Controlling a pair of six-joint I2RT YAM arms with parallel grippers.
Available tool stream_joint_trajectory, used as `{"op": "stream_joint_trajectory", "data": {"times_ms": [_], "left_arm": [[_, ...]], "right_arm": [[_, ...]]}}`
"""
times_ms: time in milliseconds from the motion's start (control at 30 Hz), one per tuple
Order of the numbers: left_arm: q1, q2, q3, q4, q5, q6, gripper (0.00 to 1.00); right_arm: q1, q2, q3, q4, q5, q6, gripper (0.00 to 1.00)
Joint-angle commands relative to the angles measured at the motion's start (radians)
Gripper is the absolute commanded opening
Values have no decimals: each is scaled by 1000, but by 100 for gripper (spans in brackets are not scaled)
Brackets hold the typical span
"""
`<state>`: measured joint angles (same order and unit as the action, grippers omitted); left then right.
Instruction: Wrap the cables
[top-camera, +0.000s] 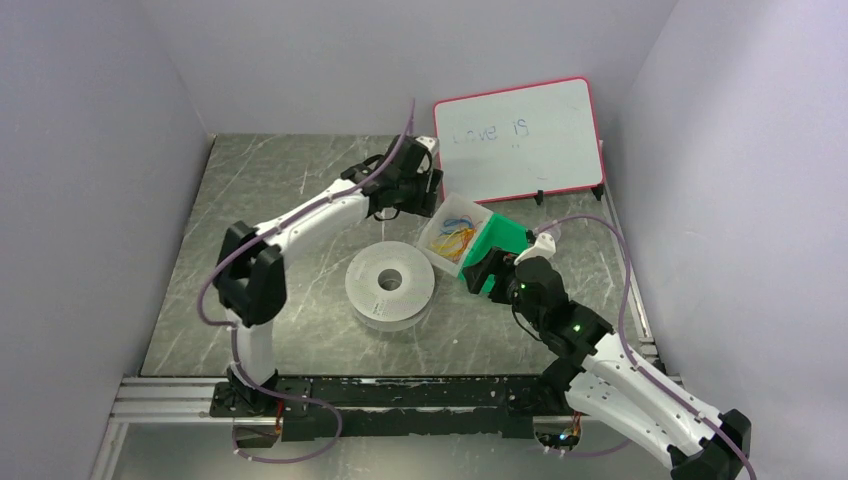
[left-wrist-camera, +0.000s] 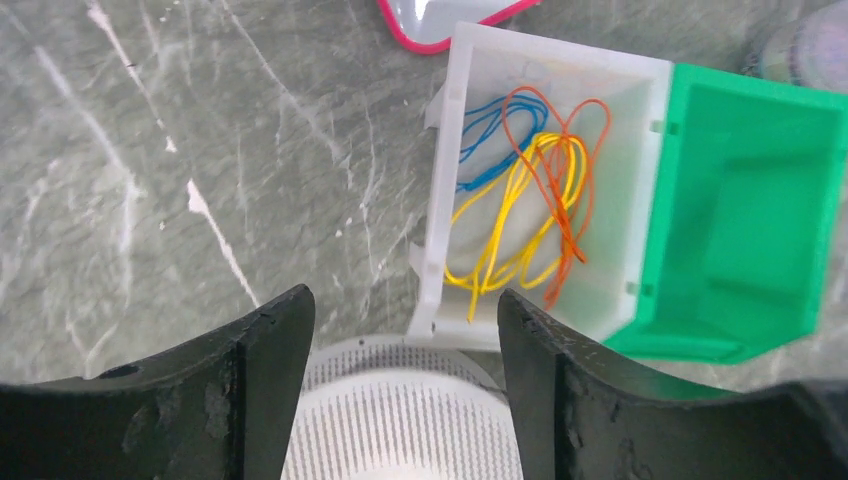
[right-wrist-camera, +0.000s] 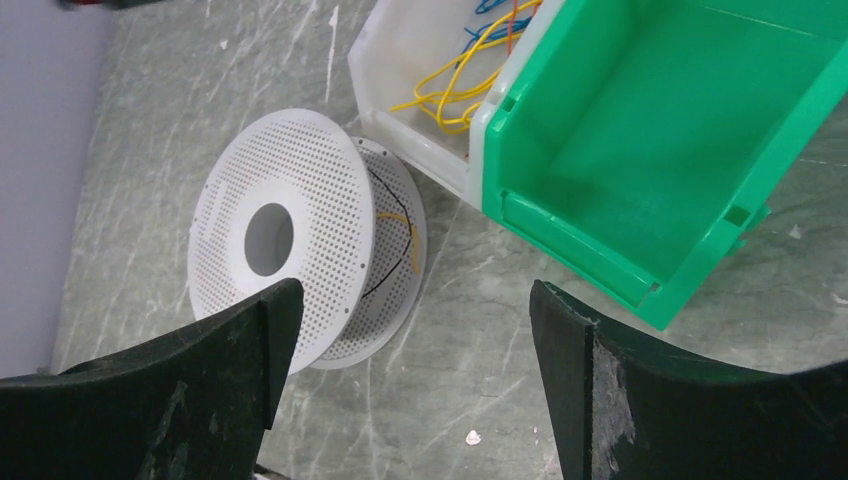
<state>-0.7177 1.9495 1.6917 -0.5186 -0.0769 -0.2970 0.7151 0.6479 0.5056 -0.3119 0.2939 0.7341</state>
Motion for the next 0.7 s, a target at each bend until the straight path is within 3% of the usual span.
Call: {"op": "stream_joint_trajectory", "data": {"times_ms": [0, 233, 300, 467, 667], "left_arm": [[-33, -146, -69, -60, -94, -27, 74], [-63, -303, -220, -106, -88, -94, 80], [-75, -343, -258, -104, -77, -105, 88], [-115, -397, -335, -113, -36, -136, 87], [-164, -385, -387, -152, -35, -180, 88]], "right_arm": [[-4, 2, 36, -23, 56, -33, 88], [-4, 13, 50, -47, 104, -59, 91], [-4, 22, 56, -55, 118, -62, 93], [-4, 46, 73, -90, 155, -70, 99], [-3, 58, 84, -110, 195, -68, 100]]}}
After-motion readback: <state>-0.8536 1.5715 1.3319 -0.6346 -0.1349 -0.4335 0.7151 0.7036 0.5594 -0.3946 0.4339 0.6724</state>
